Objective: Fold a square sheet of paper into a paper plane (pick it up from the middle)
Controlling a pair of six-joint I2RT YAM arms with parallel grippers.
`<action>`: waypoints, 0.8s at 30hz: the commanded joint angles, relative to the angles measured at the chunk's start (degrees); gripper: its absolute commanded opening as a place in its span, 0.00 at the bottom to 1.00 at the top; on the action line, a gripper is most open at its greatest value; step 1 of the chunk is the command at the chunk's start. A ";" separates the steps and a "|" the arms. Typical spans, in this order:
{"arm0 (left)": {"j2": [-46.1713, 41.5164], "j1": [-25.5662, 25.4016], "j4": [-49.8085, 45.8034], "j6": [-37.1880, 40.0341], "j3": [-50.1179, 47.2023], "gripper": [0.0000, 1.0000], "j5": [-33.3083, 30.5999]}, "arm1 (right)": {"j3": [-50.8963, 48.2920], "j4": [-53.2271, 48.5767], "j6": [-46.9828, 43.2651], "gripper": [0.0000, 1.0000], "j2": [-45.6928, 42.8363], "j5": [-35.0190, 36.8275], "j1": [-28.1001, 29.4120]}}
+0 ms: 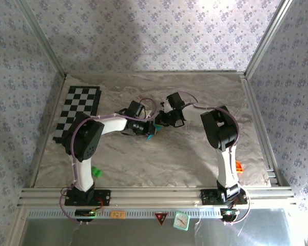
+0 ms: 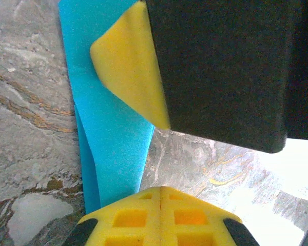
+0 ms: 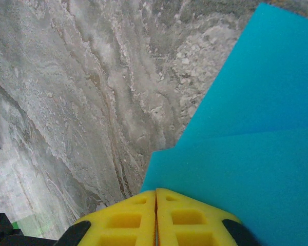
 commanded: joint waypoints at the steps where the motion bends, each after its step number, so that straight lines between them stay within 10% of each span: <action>1: 1.05 0.09 0.02 0.39 -0.61 0.02 -0.36 | 0.34 -2.91 -1.26 0.10 1.88 1.00 -0.13; 24: 1.38 1.07 -0.53 0.35 -1.36 0.01 -0.89 | 1.37 -5.15 -2.66 0.08 3.11 3.11 -0.10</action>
